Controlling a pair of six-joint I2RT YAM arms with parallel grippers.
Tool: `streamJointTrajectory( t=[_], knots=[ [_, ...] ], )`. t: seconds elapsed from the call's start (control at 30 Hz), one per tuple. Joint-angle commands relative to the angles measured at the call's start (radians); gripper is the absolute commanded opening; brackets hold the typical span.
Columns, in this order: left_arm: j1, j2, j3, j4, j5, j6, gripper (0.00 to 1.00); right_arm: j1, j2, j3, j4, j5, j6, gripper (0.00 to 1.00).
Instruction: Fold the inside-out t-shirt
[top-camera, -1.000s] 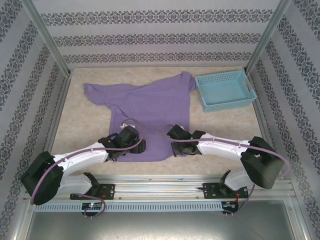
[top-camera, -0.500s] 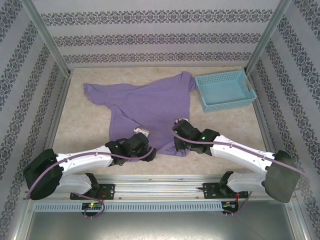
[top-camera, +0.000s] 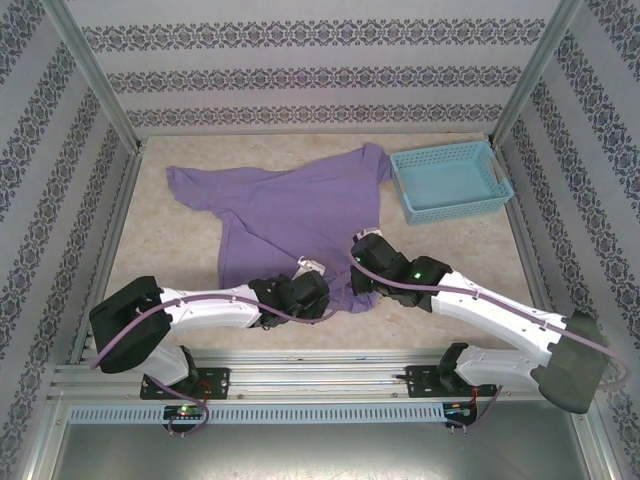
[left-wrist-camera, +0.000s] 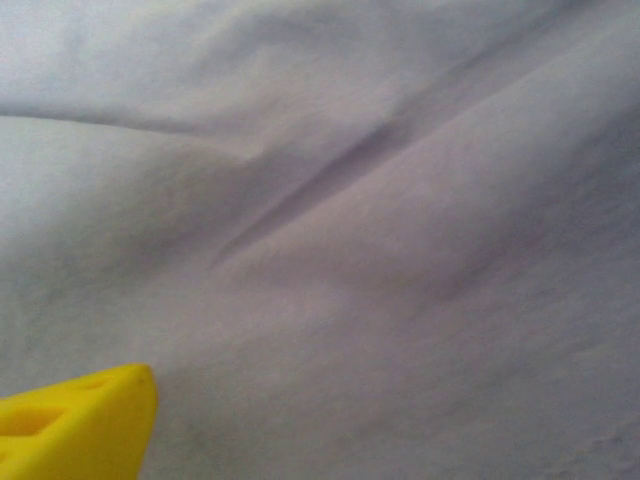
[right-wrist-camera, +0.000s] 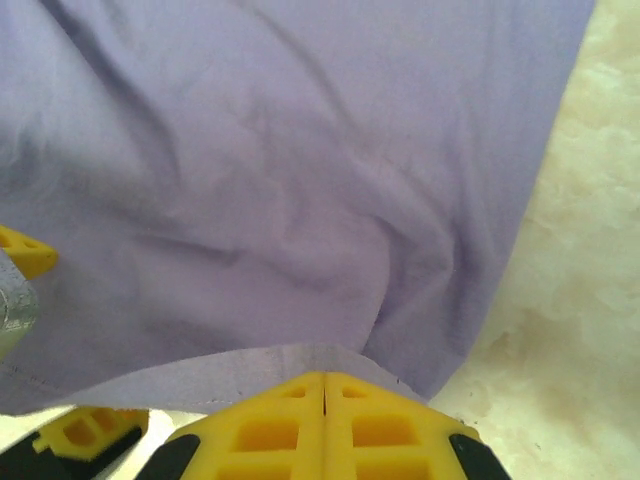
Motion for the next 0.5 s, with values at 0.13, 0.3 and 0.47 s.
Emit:
streamJointTrajectory(
  t=[0.13,0.3,0.47],
  knots=[
    [0.069,-0.098,-0.025,0.041,0.037,0.009,0.51,-0.083,-0.067,0.025,0.038,-0.027,0.018,0.00],
    [0.107,-0.117,0.065,-0.065,-0.030,0.041,0.19,-0.104,-0.033,0.069,0.041,-0.006,0.018,0.00],
    [0.176,-0.170,0.101,-0.066,0.021,0.052,0.00,-0.112,-0.052,0.033,0.079,-0.009,0.033,0.00]
  ],
)
